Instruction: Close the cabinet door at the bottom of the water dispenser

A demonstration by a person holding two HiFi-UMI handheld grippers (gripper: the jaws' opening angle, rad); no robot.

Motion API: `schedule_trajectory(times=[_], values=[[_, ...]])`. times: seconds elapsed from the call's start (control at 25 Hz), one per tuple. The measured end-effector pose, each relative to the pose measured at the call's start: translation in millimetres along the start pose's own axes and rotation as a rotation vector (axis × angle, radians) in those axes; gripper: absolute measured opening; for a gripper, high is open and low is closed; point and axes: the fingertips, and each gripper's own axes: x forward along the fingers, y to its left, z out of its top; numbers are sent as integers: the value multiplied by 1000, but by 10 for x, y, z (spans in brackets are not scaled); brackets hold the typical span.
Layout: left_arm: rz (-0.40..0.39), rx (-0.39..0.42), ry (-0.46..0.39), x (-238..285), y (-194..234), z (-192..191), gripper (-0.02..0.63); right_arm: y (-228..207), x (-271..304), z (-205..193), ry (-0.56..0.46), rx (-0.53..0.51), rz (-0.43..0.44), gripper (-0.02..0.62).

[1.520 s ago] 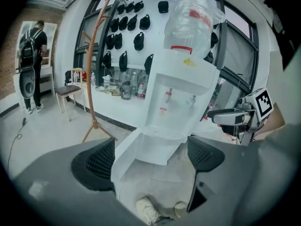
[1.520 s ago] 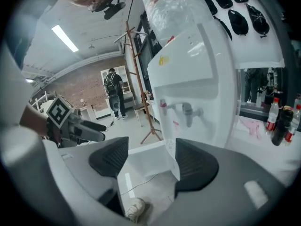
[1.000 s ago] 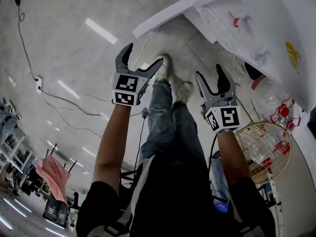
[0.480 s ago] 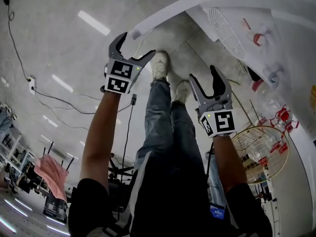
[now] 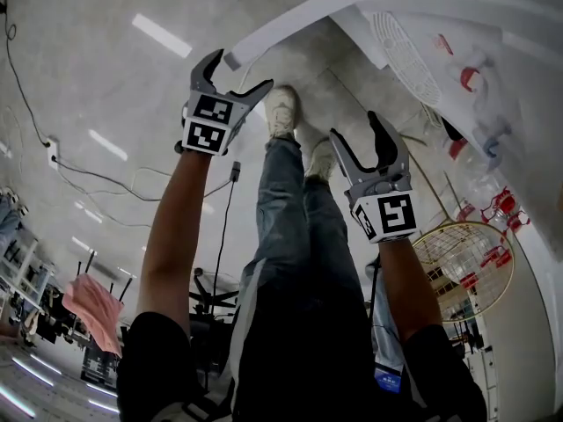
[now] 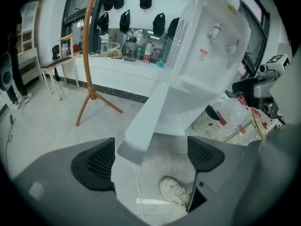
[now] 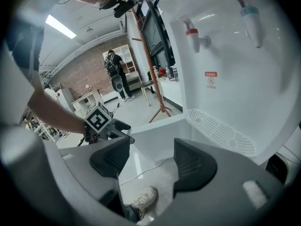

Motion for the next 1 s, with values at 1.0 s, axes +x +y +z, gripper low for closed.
schedule_trajectory(times=[1.0], values=[[-83, -50, 73, 3, -1030, -359, 482, -198, -839, -439, -97, 76, -145, 249]])
